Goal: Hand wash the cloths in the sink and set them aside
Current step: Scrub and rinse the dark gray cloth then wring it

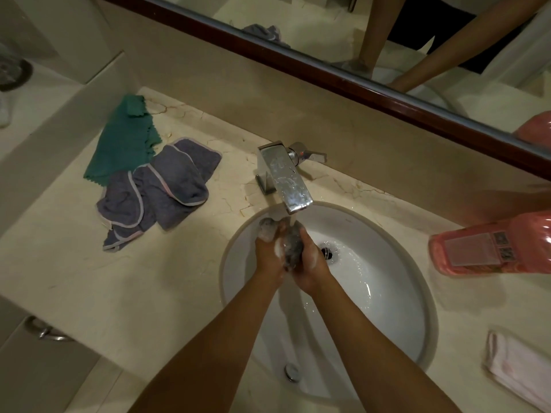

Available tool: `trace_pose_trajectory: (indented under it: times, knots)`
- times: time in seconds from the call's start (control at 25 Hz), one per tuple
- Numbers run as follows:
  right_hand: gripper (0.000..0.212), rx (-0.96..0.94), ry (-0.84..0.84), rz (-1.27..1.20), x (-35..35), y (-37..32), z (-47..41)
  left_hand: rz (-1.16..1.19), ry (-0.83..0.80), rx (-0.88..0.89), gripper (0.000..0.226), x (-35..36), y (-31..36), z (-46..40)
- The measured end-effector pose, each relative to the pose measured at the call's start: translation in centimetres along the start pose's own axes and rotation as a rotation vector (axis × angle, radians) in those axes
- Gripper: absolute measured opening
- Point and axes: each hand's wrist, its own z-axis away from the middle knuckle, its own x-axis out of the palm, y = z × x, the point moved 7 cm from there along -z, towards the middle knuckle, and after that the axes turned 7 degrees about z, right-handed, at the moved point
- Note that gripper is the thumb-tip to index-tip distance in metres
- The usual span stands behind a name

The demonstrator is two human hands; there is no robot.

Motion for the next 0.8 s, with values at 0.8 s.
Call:
trace_pose_trajectory:
  times: [0.8]
  knots:
    - [0.026, -0.363, 0.293, 0.108, 0.3, -3.4, -2.8, -0.094, 0.006, 0.121, 0.028, 0.9, 0.2, -1.3]
